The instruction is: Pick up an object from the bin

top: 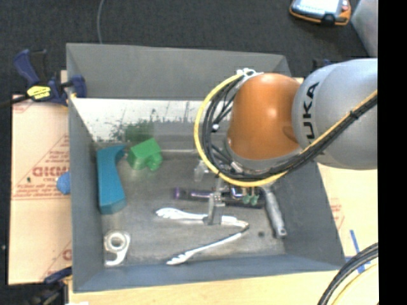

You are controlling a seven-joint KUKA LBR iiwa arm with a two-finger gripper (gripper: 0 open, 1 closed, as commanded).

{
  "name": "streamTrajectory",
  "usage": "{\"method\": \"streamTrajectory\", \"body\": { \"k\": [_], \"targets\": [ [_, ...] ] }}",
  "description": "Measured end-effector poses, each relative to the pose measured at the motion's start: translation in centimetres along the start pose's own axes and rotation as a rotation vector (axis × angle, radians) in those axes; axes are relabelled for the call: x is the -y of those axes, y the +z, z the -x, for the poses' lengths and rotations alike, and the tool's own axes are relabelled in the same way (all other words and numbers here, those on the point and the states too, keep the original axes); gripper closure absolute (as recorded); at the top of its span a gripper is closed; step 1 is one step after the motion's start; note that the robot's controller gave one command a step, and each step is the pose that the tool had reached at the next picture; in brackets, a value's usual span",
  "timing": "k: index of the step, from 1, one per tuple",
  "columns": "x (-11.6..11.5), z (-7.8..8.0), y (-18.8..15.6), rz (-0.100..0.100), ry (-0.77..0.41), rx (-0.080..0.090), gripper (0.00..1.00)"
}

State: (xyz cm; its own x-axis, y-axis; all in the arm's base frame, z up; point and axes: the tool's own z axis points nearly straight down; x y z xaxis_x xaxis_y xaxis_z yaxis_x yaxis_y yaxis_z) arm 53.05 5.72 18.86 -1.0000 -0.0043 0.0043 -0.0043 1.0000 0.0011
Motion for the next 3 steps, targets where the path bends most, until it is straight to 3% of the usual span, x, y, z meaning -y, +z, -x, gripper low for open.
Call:
{"method": "streamTrajectory", "body": {
  "k": [1,2,3],
  "targets": [
    [0.0,0.2,-0.3,0.001,0.003,0.007,0.0],
    [7.0,-4.9,12.0,-0.001,-0.054,0.012,0.0],
    [11.8,-1.6,8.0,0.004,0.111,0.024,0.0]
  ]
}}
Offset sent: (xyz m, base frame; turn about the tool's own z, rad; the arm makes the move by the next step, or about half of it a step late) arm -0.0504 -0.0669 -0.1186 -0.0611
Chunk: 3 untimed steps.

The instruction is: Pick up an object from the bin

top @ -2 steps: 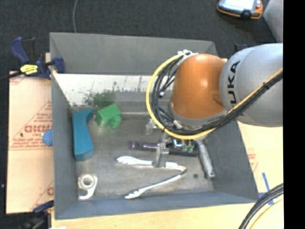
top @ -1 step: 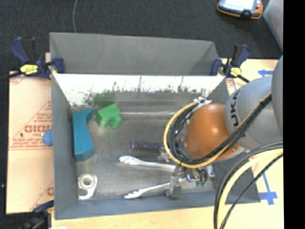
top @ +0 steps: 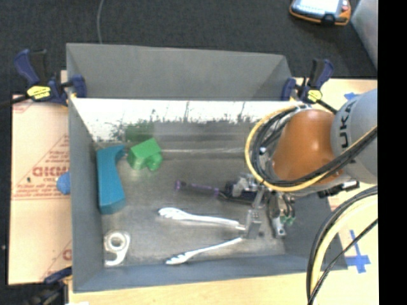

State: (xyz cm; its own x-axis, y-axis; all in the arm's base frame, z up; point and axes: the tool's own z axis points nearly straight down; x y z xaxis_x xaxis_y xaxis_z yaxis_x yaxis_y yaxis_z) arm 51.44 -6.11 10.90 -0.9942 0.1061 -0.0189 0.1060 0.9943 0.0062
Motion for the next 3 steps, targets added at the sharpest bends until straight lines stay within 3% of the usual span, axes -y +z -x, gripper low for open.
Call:
{"method": "streamTrajectory", "body": {
  "k": [1,2,3],
  "targets": [
    [-6.2,-2.4,0.9,0.001,-0.035,-0.011,0.0],
    [-2.4,9.2,3.9,-0.001,0.089,0.004,0.0],
    [-6.1,-2.3,3.9,0.001,0.078,-0.014,1.0]
  ]
}}
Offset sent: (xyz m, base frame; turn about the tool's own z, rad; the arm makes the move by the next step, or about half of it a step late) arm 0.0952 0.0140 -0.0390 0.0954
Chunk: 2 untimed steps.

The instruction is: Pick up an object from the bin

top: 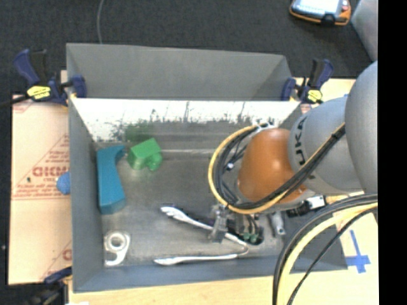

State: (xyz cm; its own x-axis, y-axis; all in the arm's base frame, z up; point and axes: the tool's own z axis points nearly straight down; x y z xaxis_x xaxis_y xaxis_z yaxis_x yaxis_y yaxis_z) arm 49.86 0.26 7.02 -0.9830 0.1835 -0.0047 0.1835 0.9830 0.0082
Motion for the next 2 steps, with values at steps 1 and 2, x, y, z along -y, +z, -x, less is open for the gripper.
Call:
{"method": "streamTrajectory", "body": {
  "k": [1,2],
  "targets": [
    [0.0,0.0,0.0,0.0,0.001,0.0,1.0],
    [0.01,-0.01,-0.95,0.001,0.001,0.001,1.0]
  ]
}}
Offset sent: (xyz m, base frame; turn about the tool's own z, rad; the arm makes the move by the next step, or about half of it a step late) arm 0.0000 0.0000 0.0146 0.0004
